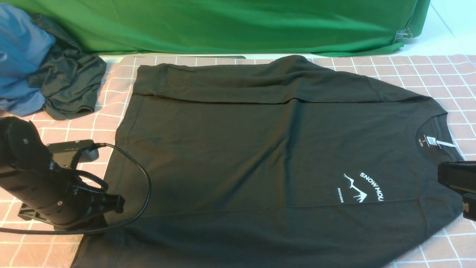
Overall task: Fold a long-sleeved shirt over a pink coffee tablecloth.
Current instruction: 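Grasp the left edge of the dark T-shirt lying flat on the table, then fold the left side of the black T-shirt inward over its body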
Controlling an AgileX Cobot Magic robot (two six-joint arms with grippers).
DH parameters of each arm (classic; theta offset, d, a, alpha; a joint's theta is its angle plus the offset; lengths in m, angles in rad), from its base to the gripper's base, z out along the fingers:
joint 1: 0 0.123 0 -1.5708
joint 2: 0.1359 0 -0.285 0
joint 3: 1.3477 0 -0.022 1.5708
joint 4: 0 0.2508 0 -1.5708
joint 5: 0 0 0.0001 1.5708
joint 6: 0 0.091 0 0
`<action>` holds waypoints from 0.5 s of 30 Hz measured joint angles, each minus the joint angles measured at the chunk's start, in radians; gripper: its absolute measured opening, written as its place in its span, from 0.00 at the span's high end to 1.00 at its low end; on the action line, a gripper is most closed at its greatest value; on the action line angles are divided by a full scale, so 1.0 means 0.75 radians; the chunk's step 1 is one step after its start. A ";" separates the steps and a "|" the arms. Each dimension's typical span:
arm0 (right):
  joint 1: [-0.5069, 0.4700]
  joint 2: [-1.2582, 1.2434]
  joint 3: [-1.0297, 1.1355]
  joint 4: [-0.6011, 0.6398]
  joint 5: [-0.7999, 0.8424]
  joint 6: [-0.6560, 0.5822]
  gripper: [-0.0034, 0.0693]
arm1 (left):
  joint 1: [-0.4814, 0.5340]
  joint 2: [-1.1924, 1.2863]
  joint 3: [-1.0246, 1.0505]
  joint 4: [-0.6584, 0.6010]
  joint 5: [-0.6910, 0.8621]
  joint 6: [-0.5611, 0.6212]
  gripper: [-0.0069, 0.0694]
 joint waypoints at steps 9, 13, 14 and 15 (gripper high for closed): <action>0.000 0.000 0.000 0.000 0.000 0.000 0.86 | 0.000 -0.150 -0.054 0.000 0.066 -0.001 0.85; 0.000 0.000 0.000 0.000 0.000 0.000 0.86 | 0.000 -0.162 -0.054 0.000 0.071 0.005 0.85; 0.000 0.000 0.000 0.000 0.000 0.000 0.86 | 0.000 -0.162 -0.054 0.000 0.075 0.005 0.85; 0.000 0.000 0.000 0.000 0.000 0.000 0.86 | 0.000 -0.162 -0.054 0.000 0.076 0.005 0.85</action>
